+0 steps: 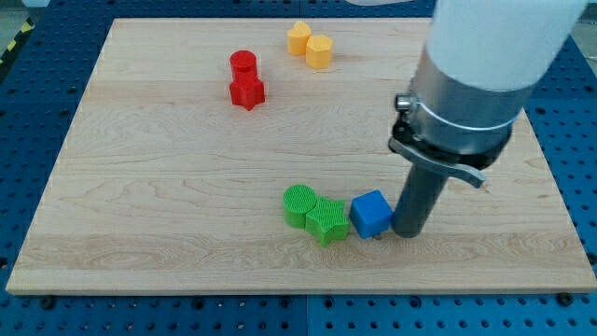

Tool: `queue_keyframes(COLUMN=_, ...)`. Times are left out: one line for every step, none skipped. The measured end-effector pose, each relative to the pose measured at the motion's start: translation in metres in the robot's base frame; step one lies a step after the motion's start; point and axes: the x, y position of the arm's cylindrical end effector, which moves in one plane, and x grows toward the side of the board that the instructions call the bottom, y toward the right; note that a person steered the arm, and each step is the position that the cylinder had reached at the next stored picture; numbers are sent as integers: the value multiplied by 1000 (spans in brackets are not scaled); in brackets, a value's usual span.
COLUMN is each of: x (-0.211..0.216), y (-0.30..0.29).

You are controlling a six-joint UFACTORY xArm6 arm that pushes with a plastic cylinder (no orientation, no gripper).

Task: Slide the blue triangle to the top left of the blue cube

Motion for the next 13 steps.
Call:
queue_keyframes(x=-2, y=-4)
queue_keyframes(x=-12, y=38)
queue_keyframes(x=-66, y=106)
queue_keyframes(x=-147, y=138)
queue_keyframes(x=-226, y=114)
queue_keyframes(x=-254, y=75)
queue_keyframes(x=-240, y=75)
queue_keyframes(x=-216, y=69)
queue_keyframes(x=-206, y=57)
queue_keyframes(x=-185, y=57)
queue_keyframes(x=-166, y=57)
queue_keyframes(x=-148, y=57)
queue_keyframes(x=-140, y=57)
